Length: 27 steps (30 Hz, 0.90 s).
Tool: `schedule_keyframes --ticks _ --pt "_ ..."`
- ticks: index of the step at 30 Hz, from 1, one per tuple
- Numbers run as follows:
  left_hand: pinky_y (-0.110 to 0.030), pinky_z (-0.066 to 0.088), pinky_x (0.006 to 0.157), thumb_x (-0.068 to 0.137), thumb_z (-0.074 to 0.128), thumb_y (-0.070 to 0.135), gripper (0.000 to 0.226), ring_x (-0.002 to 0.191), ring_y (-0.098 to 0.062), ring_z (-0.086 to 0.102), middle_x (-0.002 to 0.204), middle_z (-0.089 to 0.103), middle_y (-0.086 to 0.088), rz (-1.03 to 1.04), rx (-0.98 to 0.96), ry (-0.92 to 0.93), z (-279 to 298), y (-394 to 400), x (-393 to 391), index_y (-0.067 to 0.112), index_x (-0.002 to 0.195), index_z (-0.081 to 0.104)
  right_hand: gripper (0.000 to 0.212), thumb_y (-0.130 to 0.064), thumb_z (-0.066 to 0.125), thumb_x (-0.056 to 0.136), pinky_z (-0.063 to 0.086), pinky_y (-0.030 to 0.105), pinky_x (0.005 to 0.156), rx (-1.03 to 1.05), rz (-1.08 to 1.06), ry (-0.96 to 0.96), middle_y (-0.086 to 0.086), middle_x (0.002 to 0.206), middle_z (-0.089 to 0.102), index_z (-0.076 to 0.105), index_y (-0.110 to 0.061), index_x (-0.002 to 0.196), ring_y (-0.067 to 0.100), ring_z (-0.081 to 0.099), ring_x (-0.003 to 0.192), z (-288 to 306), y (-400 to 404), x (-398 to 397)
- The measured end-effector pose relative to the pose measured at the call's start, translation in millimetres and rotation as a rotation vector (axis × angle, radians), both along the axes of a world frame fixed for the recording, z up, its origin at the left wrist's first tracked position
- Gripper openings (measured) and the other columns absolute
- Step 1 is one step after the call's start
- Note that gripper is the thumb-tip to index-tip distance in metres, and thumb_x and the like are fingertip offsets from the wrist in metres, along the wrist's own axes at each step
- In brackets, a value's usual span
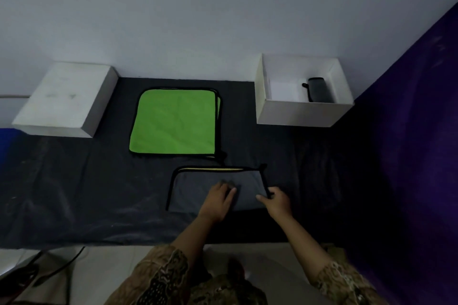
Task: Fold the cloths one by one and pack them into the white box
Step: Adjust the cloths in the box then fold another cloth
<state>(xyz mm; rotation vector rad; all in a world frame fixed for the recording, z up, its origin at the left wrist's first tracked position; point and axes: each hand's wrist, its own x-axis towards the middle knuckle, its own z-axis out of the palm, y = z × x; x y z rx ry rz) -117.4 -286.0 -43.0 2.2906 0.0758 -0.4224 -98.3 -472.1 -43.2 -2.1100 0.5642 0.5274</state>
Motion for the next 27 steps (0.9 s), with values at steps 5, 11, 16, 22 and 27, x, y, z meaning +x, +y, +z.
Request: schedule_keyframes --ticks 5,11,16,22,27 --pt "-0.026 0.044 0.083 0.099 0.041 0.026 0.036 0.093 -0.026 0.060 0.100 0.067 -0.019 0.115 -0.247 0.147 17.3 -41.0 -4.9 -0.003 0.100 0.063 0.058 -0.031 0.071 0.081 0.047 0.033 0.095 0.201 -0.027 0.010 0.009 0.128 0.059 0.053 -0.008 0.130 0.022 0.057 0.112 17.3 -36.8 -16.8" --pt "-0.027 0.048 0.064 0.095 0.037 0.049 0.048 0.072 -0.014 0.062 0.081 0.067 -0.003 0.526 -0.820 0.464 24.8 -62.8 14.3 0.012 0.092 0.066 0.089 -0.065 -0.009 0.088 0.027 0.044 0.107 0.509 -0.043 0.185 -0.003 0.123 0.054 0.059 -0.024 0.127 0.019 0.045 0.116 45.6 -24.0 -23.0" --pt "-0.026 0.048 0.083 0.083 0.064 0.043 0.034 0.091 -0.020 0.061 0.092 0.067 -0.009 0.498 -0.656 0.394 14.5 -37.6 14.3 0.009 0.091 0.068 0.096 -0.076 -0.009 0.078 0.033 0.047 0.103 0.647 -0.065 0.258 -0.003 0.120 0.065 0.065 -0.027 0.113 0.023 0.055 0.114 40.9 -2.1 -23.4" --pt "-0.026 0.040 0.072 0.090 0.058 0.008 0.010 0.084 -0.020 0.053 0.083 0.061 -0.014 0.633 -0.458 0.060 7.8 16.1 -7.3 0.002 0.082 0.062 0.048 -0.046 0.027 0.099 0.046 0.033 0.077 0.522 -0.015 0.205 0.002 0.102 0.063 0.063 -0.015 0.108 0.023 0.057 0.097 38.4 30.2 -21.5" --pt "-0.027 0.041 0.088 0.088 0.061 0.008 0.028 0.107 -0.023 0.058 0.114 0.064 -0.015 0.664 -0.321 0.024 5.3 63.6 -19.2 -0.002 0.114 0.060 0.014 -0.024 0.058 0.089 0.047 0.032 0.074 0.233 0.133 0.033 0.006 0.103 0.062 0.062 -0.018 0.101 0.019 0.057 0.091 17.0 65.9 -26.2"
